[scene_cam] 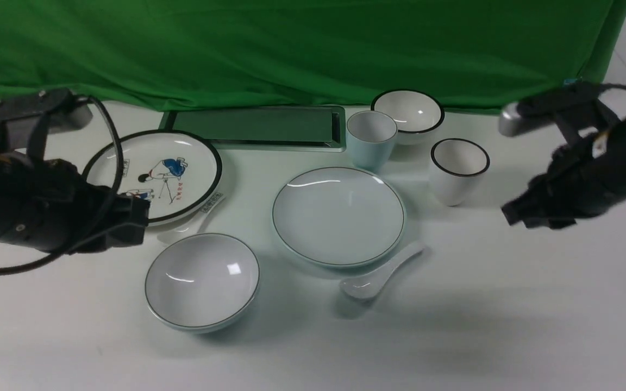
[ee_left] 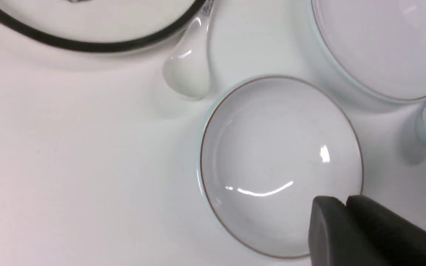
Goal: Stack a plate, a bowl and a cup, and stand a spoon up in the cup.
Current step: Use the left arm to grab a blue rice bowl
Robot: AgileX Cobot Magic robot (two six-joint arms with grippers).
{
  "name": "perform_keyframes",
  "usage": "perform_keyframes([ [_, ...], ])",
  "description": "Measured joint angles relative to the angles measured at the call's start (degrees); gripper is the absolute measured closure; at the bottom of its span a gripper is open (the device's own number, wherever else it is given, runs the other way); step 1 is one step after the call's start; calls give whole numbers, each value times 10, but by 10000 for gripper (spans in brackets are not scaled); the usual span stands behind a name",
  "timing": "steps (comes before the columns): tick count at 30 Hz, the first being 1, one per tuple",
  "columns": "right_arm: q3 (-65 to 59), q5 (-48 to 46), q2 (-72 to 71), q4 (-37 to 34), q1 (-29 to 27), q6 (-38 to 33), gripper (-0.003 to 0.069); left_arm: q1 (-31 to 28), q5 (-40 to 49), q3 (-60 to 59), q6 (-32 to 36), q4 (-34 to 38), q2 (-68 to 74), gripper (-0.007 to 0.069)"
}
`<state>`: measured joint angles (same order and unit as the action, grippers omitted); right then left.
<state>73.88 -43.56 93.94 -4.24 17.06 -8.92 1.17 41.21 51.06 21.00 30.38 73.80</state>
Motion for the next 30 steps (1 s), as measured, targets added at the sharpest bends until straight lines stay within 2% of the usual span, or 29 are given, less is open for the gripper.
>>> perform_keyframes([
  [1, 7, -7, 5, -3, 1, -4, 418, 0, 0, 0, 0, 0, 1, 610],
  [2, 54, -25, 32, -13, 5, -20, 359, 0, 3, 0, 0, -5, 6, 595],
  [4, 118, -45, 69, -27, 8, -35, 300, 0, 4, 0, 1, -8, 16, 568],
  [6, 177, -61, 102, -36, 11, -42, 265, 0, 4, 0, 1, -11, 26, 535],
  [10, 258, -90, 149, -45, 12, -45, 247, 0, 3, 0, -9, -25, 66, 425],
  [14, 269, -102, 158, -47, 12, -52, 247, 0, -5, 0, -17, -38, 125, 307],
  [18, 270, -109, 159, -47, 12, -58, 250, 0, -39, 1, -33, -39, 172, 291],
  [24, 272, -122, 159, -47, 12, -60, 250, 0, -73, 1, -43, -31, 224, 445],
  [27, 273, -122, 159, -47, 12, -63, 250, 0, -93, 3, -43, -29, 229, 580],
  [30, 273, -125, 159, -47, 12, -72, 250, 0, -103, 10, -38, -9, 227, 634],
])
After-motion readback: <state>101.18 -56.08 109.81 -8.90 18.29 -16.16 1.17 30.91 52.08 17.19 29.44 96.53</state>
